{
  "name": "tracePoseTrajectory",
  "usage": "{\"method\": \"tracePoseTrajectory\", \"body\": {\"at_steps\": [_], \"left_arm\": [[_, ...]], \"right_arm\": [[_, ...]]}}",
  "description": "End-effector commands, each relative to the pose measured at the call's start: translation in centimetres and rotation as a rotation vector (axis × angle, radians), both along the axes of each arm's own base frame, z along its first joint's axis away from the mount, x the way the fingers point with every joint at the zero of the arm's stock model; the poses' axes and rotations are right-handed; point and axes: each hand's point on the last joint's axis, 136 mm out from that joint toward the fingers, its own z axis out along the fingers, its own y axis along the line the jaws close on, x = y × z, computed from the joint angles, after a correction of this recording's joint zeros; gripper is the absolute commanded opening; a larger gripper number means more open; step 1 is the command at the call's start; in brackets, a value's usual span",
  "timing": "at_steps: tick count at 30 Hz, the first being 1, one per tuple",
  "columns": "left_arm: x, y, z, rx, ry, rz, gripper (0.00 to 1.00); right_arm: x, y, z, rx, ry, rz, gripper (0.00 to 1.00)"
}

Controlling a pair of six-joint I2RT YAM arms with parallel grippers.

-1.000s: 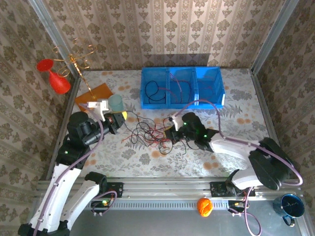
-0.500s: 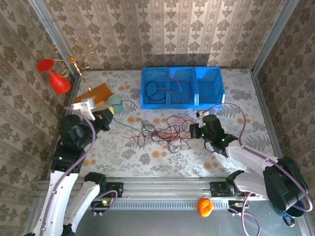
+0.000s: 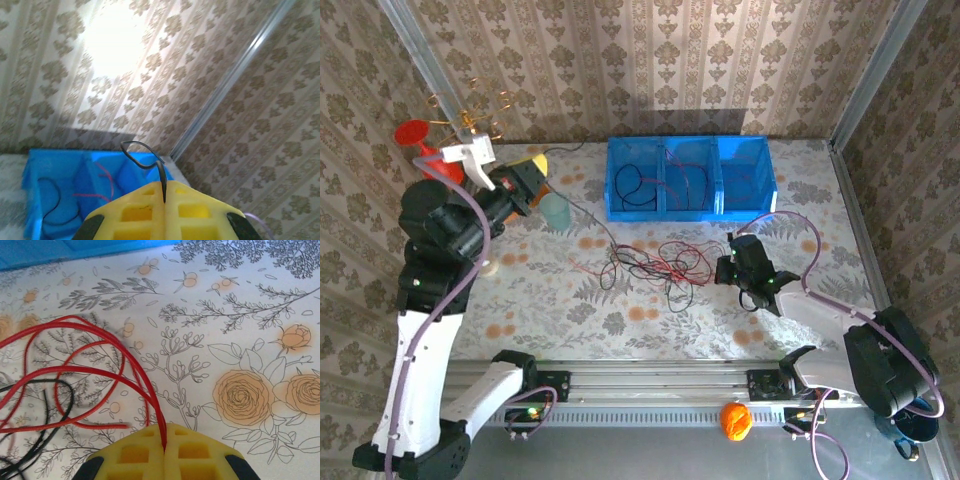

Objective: Untangle the cables

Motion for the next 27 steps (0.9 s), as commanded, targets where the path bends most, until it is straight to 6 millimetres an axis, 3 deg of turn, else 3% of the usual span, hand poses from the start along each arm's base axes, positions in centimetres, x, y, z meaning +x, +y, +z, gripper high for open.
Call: {"method": "tracePoseTrajectory", "body": {"at_steps": [1, 4, 7, 11, 15, 18, 23, 27], "left_arm": [[-1.2, -0.8, 3.8, -0.037, -0.086, -0.074, 0.00], [-1.3, -1.5, 5.2, -0.051, -0.106, -0.123, 0.00], [-0.8, -2.8, 4.8, -0.065, -0.081, -0.185, 0.00], [-0.1, -4.2, 2.5, -0.051, -0.048, -0.226, 0.00], [0.1, -4.7, 1.1, -0.057, -0.030, -0.239, 0.00], [0.2, -4.7, 0.6, -0.055, -0.026, -0.237, 0.00], [0.2, -4.6, 0.3, -0.055, -0.020, -0.230, 0.00], [-0.1, -4.4, 0.3, -0.052, -0.025, -0.224, 0.00]], "right_arm": [[0.0, -1.0, -0.7, -0.025, 0.027, -0.048, 0.00], [0.1, -0.5, 0.1, -0.005, 0.015, -0.029, 0.04], [0.0, 1.5, 2.4, 0.074, -0.018, 0.063, 0.37], [-1.2, 4.4, 7.0, 0.123, -0.128, 0.190, 0.52], [-3.2, 8.8, 11.6, 0.137, -0.230, 0.383, 0.58], [-4.8, 13.4, 13.5, 0.211, -0.278, 0.553, 0.61], [-5.7, 20.1, 14.1, 0.330, -0.294, 0.728, 0.62], [-5.2, 24.5, 13.2, 0.372, -0.275, 0.809, 0.63]]}}
